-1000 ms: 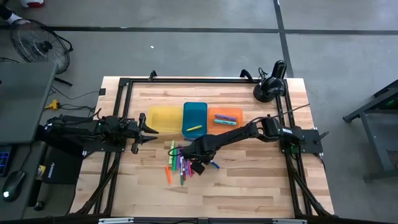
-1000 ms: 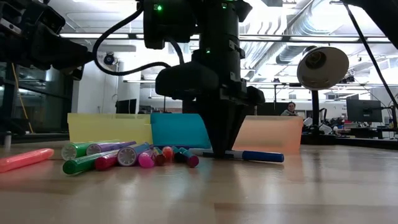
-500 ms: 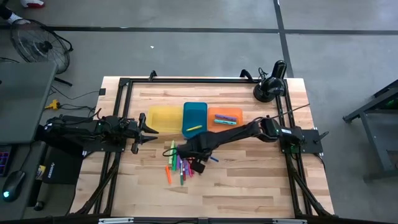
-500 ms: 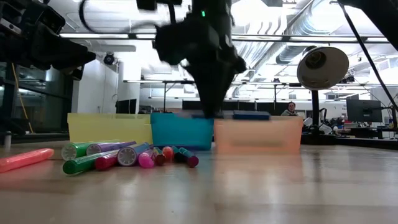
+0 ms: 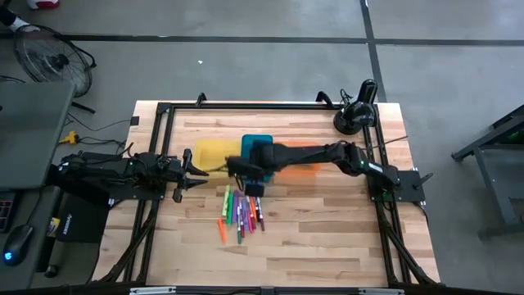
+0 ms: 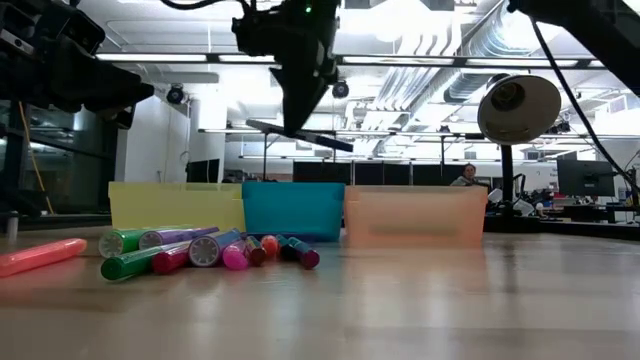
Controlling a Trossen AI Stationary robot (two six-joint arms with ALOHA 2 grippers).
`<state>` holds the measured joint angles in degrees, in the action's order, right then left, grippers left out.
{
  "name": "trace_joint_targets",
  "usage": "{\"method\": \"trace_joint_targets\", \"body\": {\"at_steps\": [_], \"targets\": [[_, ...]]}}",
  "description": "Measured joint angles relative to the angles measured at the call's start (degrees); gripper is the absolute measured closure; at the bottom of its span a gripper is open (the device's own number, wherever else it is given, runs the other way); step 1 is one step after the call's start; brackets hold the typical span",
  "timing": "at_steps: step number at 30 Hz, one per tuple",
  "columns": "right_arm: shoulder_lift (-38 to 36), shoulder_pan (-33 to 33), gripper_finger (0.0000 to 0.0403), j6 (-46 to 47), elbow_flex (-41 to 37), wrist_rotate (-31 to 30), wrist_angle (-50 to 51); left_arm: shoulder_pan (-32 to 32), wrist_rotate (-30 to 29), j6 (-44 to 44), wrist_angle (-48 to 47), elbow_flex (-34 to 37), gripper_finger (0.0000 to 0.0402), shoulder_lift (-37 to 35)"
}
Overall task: Pick & Place Markers
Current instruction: Put the blue dry erase marker into the yellow bin
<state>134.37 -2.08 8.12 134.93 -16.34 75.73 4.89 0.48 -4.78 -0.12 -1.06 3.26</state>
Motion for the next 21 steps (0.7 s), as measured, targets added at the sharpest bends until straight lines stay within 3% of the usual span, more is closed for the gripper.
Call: {"method": "trace_joint_targets", "body": {"at_steps": [11, 21], "targets": [[0.52, 4.91, 0.0376, -17.29, -0.11, -1.34, -18.25, 0.0, -0.01, 0.0, 0.0, 0.01, 0.0298, 0.0], [3.37, 6.18, 0.0376, -22.3, -0.09, 0.35, -30.71, 0.0, 0.01, 0.0, 0.0, 0.01, 0.0298, -0.01]]}}
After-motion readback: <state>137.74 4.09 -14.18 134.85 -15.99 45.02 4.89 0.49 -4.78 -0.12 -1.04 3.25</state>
